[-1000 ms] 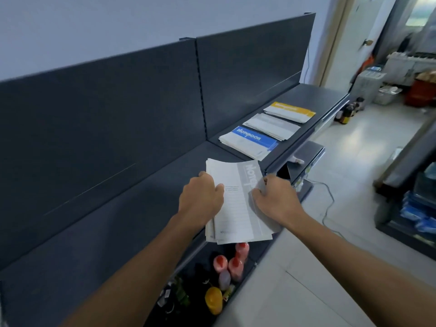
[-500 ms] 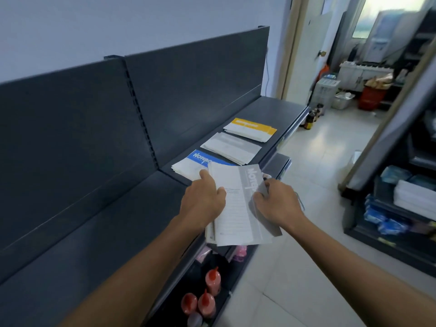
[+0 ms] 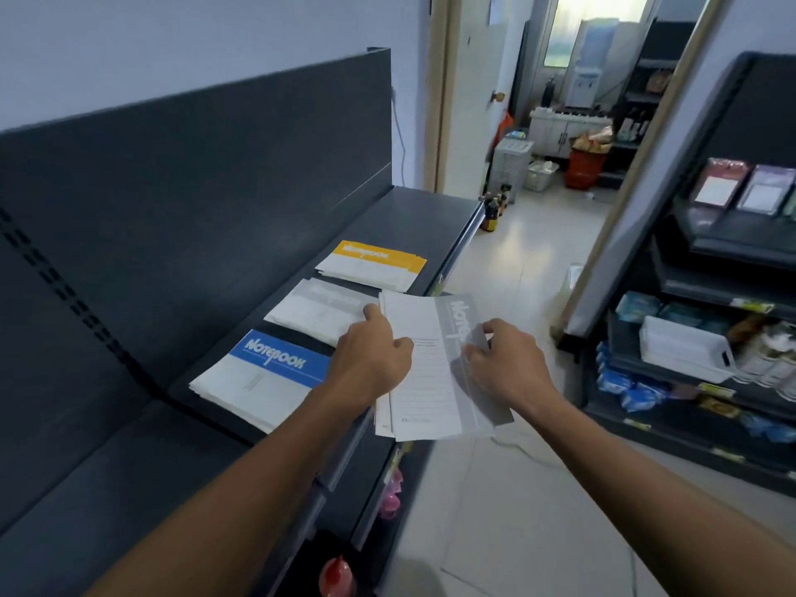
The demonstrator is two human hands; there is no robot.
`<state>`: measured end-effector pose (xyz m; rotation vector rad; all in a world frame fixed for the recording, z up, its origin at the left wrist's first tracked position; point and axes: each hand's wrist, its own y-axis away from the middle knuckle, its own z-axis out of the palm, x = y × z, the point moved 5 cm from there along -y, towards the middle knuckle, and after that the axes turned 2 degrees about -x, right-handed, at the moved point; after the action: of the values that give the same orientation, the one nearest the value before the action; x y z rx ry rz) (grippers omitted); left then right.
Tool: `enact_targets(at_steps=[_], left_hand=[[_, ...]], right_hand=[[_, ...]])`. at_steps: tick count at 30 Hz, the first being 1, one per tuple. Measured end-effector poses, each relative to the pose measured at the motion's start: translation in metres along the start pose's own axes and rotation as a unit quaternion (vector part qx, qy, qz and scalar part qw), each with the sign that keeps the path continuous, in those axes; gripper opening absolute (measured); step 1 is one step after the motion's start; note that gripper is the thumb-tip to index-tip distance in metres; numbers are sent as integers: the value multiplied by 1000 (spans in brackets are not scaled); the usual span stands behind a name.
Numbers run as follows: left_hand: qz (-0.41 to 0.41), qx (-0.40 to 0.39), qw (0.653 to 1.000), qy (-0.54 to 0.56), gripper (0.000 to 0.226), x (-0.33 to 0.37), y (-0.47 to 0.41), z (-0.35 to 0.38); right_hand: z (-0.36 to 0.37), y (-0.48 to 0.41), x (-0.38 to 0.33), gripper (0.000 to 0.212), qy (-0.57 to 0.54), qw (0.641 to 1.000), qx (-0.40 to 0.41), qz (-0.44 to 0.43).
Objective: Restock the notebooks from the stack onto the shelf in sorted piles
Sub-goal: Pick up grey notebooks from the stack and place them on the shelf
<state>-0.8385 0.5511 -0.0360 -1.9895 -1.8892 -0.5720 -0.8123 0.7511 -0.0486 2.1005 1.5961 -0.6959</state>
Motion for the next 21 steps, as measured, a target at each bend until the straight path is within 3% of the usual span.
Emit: enact_targets(at_steps=[10, 21], left_hand=[[-35, 4, 999, 16, 48, 107, -126, 64], [-72, 36, 997, 13, 38, 178, -236, 83]], right_hand=[[-64, -151, 78, 28, -17, 1000, -6, -19], [-97, -300, 104, 25, -11, 997, -43, -61]])
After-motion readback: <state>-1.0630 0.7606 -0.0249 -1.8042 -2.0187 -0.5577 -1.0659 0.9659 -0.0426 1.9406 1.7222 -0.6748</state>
